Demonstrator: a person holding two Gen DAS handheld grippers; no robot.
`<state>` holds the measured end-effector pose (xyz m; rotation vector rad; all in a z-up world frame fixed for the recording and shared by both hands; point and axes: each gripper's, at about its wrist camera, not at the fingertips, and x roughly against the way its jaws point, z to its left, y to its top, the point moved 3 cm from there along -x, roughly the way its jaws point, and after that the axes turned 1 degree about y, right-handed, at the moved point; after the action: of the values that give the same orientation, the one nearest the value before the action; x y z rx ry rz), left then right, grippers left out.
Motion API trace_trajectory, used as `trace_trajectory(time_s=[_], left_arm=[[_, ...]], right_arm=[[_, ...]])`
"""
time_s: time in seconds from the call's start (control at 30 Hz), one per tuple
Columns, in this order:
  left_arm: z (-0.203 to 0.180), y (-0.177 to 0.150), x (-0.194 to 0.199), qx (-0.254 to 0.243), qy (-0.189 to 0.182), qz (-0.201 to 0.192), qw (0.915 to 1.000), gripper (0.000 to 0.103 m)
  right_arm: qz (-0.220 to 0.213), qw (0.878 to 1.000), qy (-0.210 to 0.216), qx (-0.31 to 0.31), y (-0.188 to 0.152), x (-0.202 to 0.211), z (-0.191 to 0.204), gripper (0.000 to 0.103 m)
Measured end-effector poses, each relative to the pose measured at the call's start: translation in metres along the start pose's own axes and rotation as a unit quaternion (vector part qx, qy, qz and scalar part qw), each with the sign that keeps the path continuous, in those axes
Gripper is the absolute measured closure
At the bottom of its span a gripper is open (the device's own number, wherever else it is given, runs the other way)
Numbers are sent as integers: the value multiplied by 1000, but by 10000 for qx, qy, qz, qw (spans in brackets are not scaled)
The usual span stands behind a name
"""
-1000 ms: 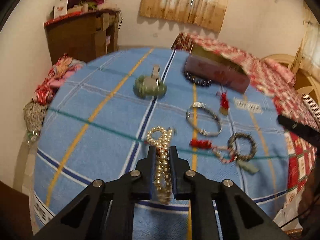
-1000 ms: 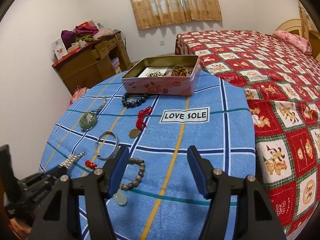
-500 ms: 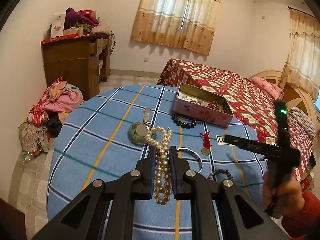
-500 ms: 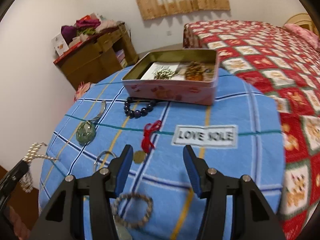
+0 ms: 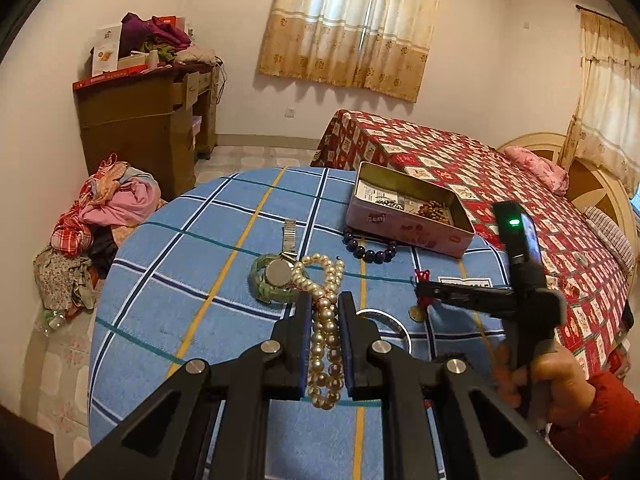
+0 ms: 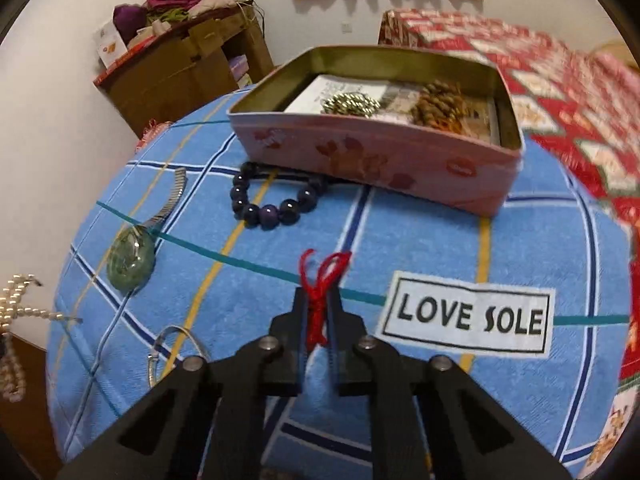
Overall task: Organize jewelry
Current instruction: 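Carry the pearl necklace and red tassel over the pink tin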
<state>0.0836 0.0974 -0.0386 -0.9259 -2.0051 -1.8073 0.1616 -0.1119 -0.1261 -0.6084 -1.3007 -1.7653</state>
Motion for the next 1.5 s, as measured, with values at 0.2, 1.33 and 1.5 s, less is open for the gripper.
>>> trace_trajectory(time_s=[0.2,1.33,1.5], left_arm=[[-11,13,-7,-137,-108,-90,9998,91],[-111,119,-168,-1018,-809,-112,9914,91],[-112,109,-195,-1155,-585,133,9915,90]], right_arm=[[-478,9930,904,-589,6,58,-20,92],[-1223,9774,1422,-977,140,38,-74,92],[-994,9796,1380,-1067,136,13,-85,90]])
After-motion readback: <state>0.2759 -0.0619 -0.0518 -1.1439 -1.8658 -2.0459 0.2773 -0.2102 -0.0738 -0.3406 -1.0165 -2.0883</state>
